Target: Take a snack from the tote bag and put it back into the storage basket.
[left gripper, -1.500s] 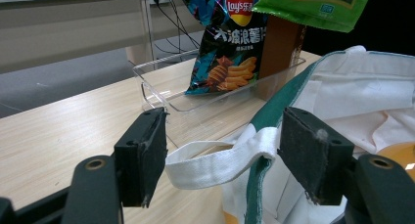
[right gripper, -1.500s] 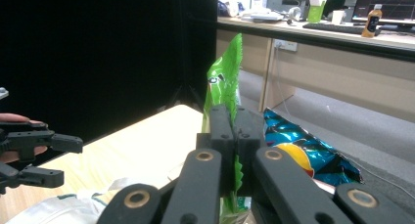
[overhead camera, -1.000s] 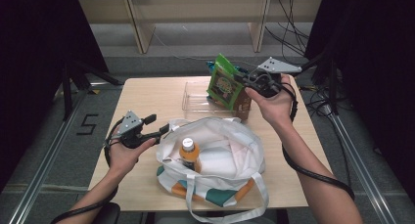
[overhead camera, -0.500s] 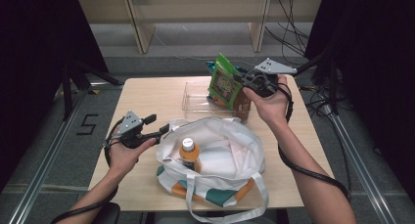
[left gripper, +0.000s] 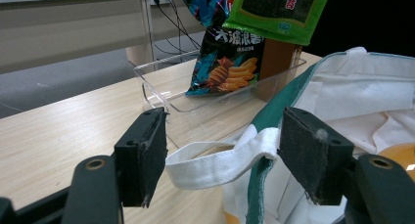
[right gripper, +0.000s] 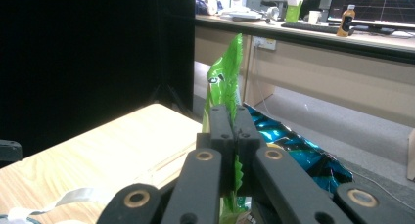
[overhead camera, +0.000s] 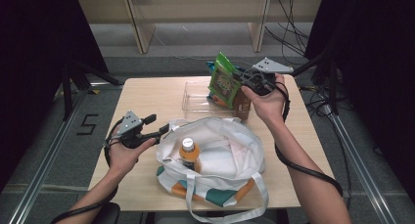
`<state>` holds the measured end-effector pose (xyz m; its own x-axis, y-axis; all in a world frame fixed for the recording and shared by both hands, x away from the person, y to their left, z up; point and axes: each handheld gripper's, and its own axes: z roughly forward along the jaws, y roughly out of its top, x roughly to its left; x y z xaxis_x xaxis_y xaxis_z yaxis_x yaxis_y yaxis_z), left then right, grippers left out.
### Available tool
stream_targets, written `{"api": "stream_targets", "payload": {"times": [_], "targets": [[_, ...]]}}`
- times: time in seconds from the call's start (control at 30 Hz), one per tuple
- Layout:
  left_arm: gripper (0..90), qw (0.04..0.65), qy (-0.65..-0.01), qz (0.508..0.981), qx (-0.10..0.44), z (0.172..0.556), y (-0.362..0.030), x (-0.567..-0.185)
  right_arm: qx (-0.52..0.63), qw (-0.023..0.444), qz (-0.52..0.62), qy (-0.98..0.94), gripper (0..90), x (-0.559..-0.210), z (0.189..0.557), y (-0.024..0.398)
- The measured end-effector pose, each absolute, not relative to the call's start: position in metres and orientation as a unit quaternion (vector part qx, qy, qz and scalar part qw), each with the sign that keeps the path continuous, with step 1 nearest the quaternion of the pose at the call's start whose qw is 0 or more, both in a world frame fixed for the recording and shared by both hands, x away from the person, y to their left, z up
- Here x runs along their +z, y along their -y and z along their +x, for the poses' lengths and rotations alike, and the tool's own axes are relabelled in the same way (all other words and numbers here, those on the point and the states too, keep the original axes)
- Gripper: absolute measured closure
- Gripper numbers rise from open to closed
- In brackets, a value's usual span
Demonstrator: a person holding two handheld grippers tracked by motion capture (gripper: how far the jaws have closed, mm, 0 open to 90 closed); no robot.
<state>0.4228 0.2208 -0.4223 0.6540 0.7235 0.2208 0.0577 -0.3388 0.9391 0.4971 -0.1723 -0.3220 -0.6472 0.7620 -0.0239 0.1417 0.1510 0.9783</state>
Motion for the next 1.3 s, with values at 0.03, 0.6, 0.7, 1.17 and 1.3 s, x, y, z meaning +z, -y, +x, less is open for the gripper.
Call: {"api": "stream_targets", "payload": {"times": [0.03,0.6,0.7,1.17,1.3], "targets": [[33.8,0.513,-0.260,0.751,0.325,0.423,-0.221,-0.422,0.567,0.273,0.316,-0.710,90.0,-0.322,0.498,0.172],[33.8,0.513,-0.260,0.751,0.324,0.423,-0.221,-0.422,0.554,0.277,0.324,-0.715,90.0,-0.331,0.508,0.166],[33.8,0.513,-0.260,0.751,0.324,0.423,-0.221,-0.422,0.555,0.278,0.323,-0.715,90.0,-0.331,0.510,0.165],[33.8,0.515,-0.260,0.750,0.324,0.423,-0.222,-0.422,0.550,0.286,0.314,-0.719,90.0,-0.334,0.520,0.161],[33.8,0.515,-0.259,0.750,0.325,0.423,-0.222,-0.422,0.543,0.296,0.311,-0.722,90.0,-0.337,0.521,0.157]]}}
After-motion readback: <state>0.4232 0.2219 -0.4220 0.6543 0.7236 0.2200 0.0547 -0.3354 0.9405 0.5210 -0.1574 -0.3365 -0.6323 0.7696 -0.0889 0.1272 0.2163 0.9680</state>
